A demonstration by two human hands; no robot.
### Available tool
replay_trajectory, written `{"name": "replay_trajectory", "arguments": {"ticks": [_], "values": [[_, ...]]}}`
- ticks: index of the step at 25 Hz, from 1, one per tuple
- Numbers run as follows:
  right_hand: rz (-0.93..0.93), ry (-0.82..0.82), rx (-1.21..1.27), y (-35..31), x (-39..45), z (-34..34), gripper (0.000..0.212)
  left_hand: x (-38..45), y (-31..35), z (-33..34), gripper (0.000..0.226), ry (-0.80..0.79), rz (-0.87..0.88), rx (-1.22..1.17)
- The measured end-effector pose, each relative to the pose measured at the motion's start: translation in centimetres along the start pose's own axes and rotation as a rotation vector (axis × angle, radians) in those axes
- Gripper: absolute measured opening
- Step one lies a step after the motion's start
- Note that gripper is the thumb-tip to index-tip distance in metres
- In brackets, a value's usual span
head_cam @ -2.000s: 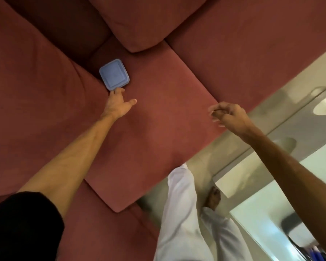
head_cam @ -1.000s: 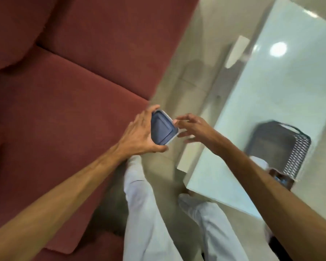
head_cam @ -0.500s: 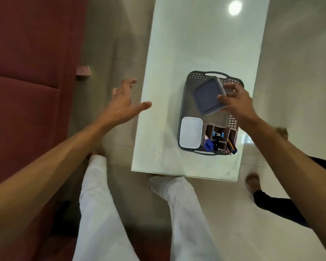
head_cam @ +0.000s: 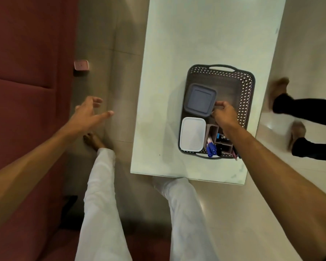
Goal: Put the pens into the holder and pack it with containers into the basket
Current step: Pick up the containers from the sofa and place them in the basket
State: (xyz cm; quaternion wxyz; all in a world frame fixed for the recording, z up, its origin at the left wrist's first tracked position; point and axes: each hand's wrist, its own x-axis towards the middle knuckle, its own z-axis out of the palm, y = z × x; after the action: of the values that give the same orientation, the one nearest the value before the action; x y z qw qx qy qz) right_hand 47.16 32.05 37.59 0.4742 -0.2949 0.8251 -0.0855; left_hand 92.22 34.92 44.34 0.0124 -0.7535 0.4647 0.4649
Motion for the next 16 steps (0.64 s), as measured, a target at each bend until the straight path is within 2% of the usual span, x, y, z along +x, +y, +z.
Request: {"name": "replay_trajectory", "arguments": {"ticks": [7, 9, 11, 16], "values": [[-0.154, 0.044, -0.341, -2.6, 0.7, -0.5, 0.040, 1.8, -2.2, -2.7, 0.060, -0.028, -0.044, -0.047], [-0.291, 0.076, -0.489, -3.8, 0.6, 0.1, 0.054, 2.9, -3.2, -3.6, 0.059, -0.036, -0.060, -0.070], [-0.404, -0.022, -0.583, -5.2, 0.1, 1.5, 0.068, 3.8, -4.5, -4.9, 0.057, -0.023, -0.093, -0.096], [-0.303, -0.084, -0.631, -7.3, -1.4, 2.0, 0.069, 5.3, -6.7, -7.5, 0.044, -0.049, -0.076, -0.144]]}}
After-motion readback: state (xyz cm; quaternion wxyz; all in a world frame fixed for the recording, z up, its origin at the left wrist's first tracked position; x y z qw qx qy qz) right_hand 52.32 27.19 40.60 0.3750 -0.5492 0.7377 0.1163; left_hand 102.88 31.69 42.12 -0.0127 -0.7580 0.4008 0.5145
